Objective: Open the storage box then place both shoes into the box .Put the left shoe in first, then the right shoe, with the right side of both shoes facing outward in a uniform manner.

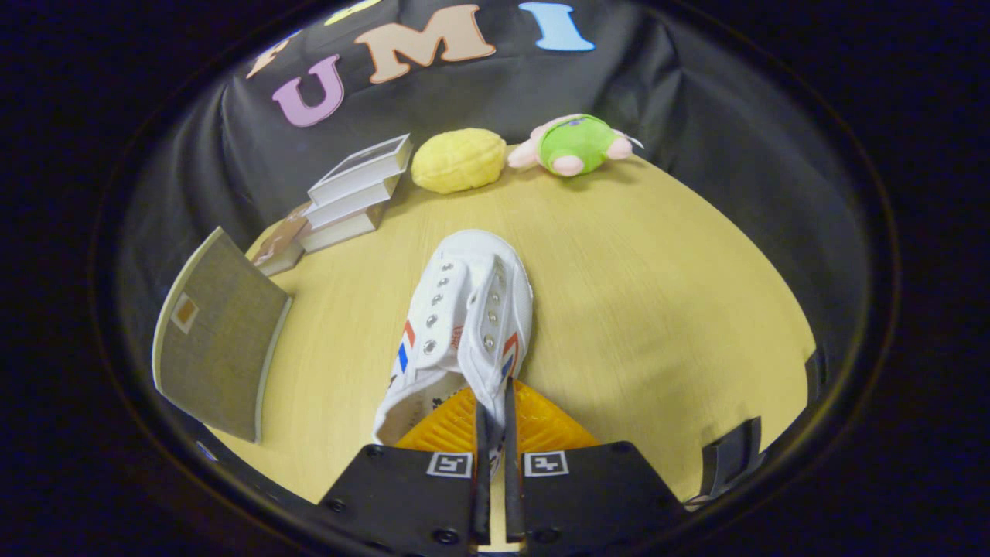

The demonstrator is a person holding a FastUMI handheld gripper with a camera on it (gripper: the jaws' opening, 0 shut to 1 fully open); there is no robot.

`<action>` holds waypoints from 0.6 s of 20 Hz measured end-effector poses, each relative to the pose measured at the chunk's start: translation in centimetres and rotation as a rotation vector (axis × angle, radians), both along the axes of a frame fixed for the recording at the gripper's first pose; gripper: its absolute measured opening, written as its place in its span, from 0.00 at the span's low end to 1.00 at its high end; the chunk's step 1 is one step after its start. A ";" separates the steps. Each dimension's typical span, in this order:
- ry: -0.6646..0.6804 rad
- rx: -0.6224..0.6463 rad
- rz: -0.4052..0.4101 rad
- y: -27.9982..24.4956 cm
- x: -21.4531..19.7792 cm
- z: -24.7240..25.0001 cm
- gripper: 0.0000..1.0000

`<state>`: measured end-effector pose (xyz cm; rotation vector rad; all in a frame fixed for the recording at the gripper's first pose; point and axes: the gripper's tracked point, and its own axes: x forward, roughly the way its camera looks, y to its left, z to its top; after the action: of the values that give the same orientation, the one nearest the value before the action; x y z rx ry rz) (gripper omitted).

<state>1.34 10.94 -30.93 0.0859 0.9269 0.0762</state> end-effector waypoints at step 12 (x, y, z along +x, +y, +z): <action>0.002 0.485 -0.248 -2.0 0.0 0.2 0.05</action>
<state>1.30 8.97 -30.76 0.6489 0.8781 0.0694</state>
